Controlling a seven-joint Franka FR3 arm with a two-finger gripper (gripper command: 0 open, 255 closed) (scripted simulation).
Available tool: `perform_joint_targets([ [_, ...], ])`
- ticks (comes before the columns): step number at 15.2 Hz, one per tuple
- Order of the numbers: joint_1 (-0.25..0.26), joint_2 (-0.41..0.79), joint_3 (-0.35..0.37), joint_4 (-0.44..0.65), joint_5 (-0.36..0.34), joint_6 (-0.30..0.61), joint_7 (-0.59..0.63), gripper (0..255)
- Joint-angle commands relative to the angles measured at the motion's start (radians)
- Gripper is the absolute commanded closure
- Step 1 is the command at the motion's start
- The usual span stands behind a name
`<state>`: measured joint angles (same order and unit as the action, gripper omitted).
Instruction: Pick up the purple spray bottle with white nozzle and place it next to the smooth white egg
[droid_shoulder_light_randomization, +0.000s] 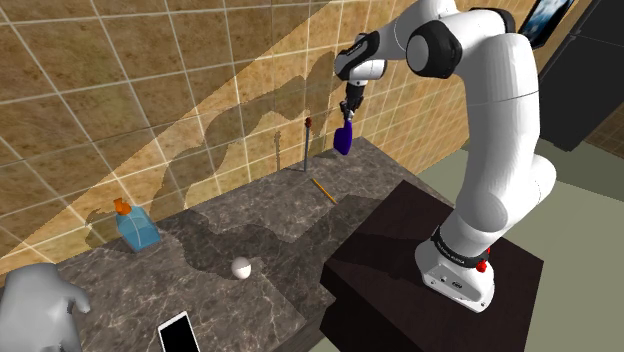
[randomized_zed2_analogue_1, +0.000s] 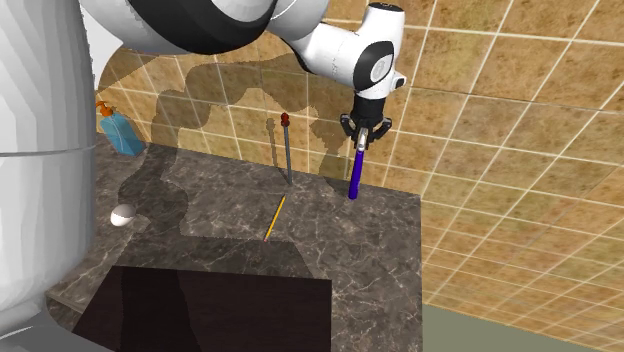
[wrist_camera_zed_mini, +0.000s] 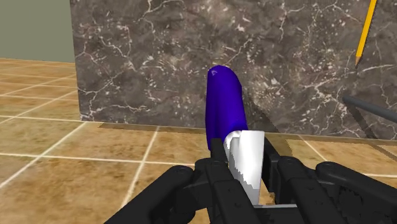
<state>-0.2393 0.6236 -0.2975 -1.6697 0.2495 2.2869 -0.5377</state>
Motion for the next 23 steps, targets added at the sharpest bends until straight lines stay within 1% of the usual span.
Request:
perform_joint_targets([
  [1,0.002,-0.012,-0.004,0.011,-0.005,-0.022,0.005,255],
  [12,0.014,-0.090,-0.024,0.043,-0.036,-0.129,0.025,255],
  [23,0.019,-0.149,-0.038,0.105,-0.062,-0.247,0.042,255],
])
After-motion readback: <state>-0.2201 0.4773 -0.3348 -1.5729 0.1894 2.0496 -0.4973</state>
